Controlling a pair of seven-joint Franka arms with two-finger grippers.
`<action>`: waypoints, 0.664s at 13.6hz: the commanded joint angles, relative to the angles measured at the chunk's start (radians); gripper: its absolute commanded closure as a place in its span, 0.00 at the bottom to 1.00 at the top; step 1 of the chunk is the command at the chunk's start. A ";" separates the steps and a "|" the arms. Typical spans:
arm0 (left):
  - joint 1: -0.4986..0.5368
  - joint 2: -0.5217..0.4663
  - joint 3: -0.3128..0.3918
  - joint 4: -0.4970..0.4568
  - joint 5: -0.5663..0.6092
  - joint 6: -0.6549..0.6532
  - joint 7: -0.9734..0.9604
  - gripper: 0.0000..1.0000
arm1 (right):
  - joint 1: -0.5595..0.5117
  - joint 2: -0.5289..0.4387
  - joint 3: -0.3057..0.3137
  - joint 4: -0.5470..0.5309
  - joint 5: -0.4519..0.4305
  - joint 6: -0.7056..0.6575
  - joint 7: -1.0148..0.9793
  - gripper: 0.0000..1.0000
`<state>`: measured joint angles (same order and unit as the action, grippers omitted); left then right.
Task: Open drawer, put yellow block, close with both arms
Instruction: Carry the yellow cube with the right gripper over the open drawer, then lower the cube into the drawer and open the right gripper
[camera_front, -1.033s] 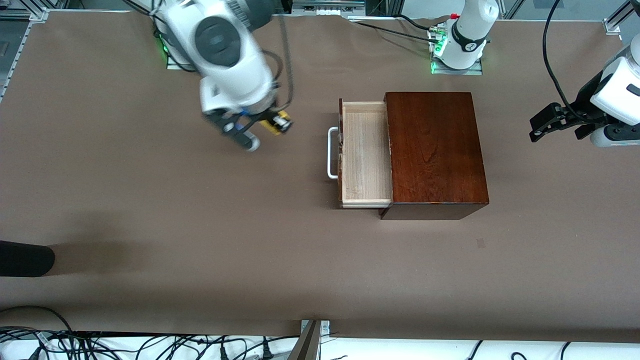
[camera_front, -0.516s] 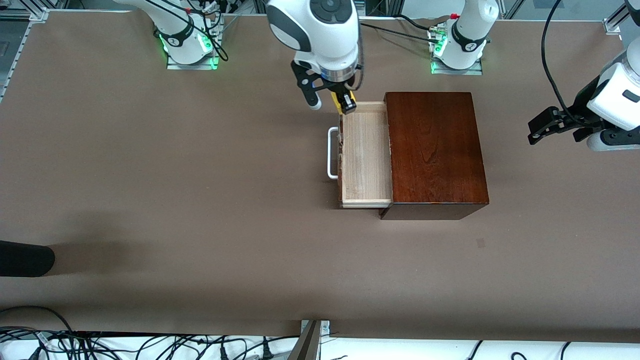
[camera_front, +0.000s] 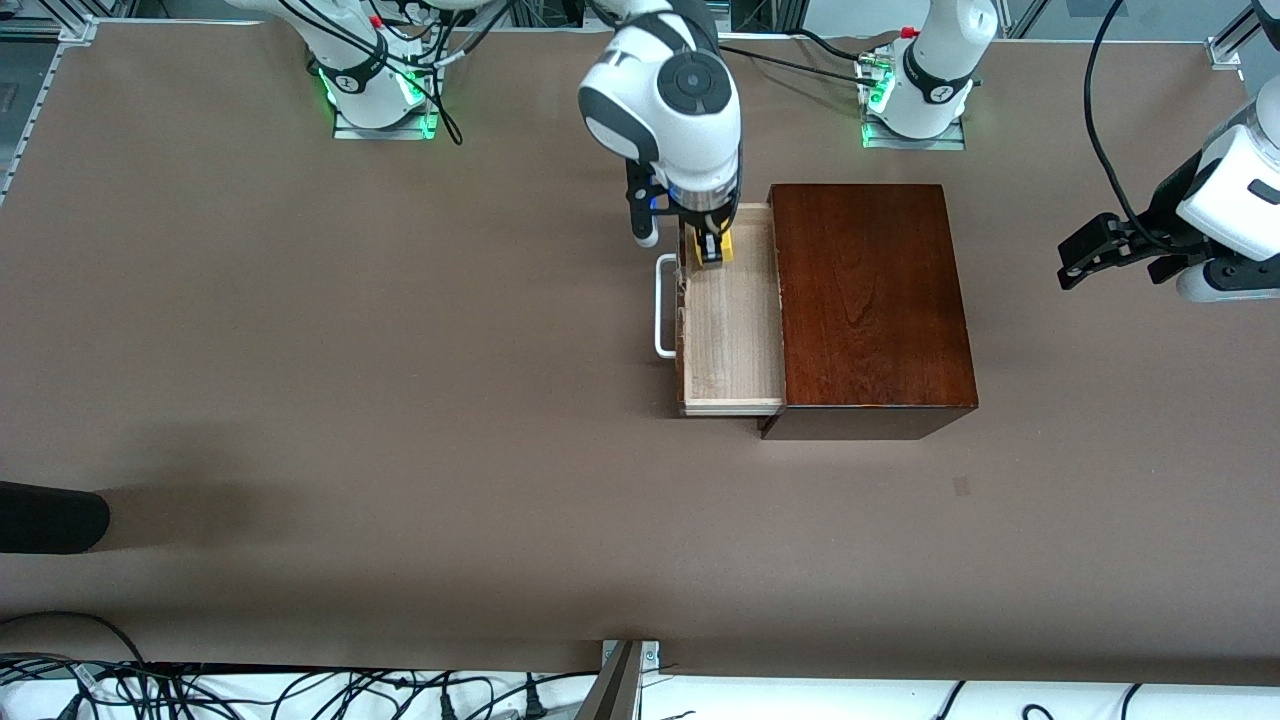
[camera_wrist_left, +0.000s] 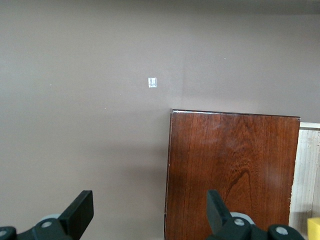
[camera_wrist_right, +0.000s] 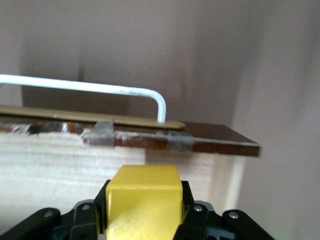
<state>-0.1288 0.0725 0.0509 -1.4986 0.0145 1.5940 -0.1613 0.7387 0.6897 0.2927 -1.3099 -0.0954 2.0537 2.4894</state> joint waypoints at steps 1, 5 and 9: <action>0.005 0.012 -0.005 0.029 0.021 -0.008 0.016 0.00 | 0.027 0.039 -0.024 0.023 -0.032 0.042 0.054 1.00; 0.005 0.012 -0.005 0.038 0.018 -0.008 0.016 0.00 | 0.027 0.060 -0.032 0.023 -0.032 0.069 0.058 0.43; 0.003 0.012 -0.005 0.050 0.018 -0.011 0.019 0.00 | 0.025 0.054 -0.032 0.061 -0.029 0.033 0.060 0.00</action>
<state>-0.1287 0.0725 0.0509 -1.4789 0.0145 1.5940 -0.1612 0.7505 0.7415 0.2697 -1.2964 -0.1071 2.1232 2.5211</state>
